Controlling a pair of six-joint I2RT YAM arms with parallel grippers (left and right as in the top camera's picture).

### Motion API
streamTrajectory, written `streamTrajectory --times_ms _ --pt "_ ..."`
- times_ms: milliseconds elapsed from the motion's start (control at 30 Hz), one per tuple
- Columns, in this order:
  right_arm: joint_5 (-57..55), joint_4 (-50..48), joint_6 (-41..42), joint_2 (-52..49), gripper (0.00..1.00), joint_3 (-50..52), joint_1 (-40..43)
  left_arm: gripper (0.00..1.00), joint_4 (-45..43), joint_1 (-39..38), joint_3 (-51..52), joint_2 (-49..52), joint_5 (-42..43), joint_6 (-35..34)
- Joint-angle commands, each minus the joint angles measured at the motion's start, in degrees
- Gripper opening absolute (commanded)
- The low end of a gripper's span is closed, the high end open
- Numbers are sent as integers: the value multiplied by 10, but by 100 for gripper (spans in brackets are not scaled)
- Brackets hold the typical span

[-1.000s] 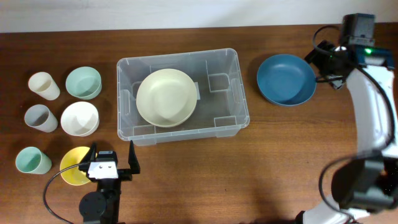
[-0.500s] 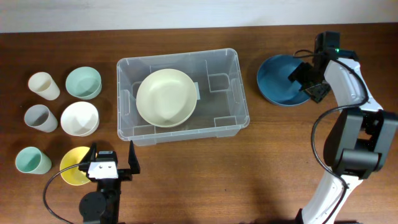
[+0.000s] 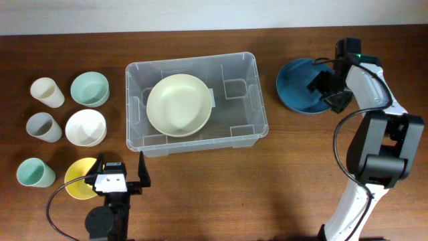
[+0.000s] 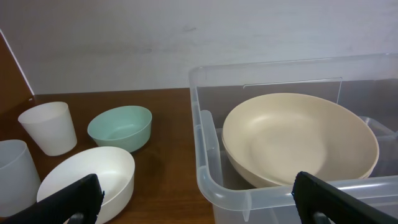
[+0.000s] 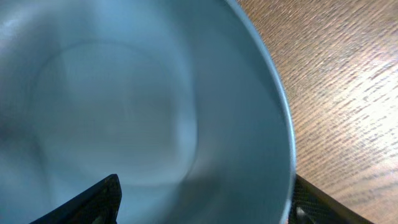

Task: Pack container
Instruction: 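Grasp the dark teal bowl rim with the right gripper and lift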

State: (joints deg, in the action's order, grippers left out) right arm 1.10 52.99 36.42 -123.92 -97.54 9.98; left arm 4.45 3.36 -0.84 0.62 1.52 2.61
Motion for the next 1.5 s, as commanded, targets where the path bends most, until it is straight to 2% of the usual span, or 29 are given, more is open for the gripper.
streamTrajectory --times_ms 0,133,200,367,400,500,533,600,867,1033,1167,1467 --pt "-5 -5 5 -25 79 5 3 99 0 2 3 -3 6 5" --pt "-5 -12 5 -30 75 5 3 99 0 2 3 -3 6 5" --pt "-5 -14 5 -30 62 5 3 99 0 2 3 -3 6 5" --pt "-5 -17 5 -33 43 6 3 99 0 2 3 -3 6 5" --pt "-5 -20 5 -33 34 6 3 100 0 2 3 -3 6 5" --pt "-5 -26 5 -33 21 6 3 99 0 2 3 -3 7 5" --pt "-5 -27 5 -33 13 6 3 99 0 2 3 -3 6 5" --pt "-5 -28 5 -33 4 6 3 99 0 2 3 -3 6 5" --pt "12 -61 5 -33 4 6 5 100 0 2 3 -3 6 5" --pt "91 -111 -3 -33 4 6 22 99 0 2 3 -3 6 5" --pt "155 -142 -51 -33 4 6 32 99 0 2 3 -3 6 5" --pt "230 -160 -75 -33 4 6 56 99 0 2 3 -3 6 5"
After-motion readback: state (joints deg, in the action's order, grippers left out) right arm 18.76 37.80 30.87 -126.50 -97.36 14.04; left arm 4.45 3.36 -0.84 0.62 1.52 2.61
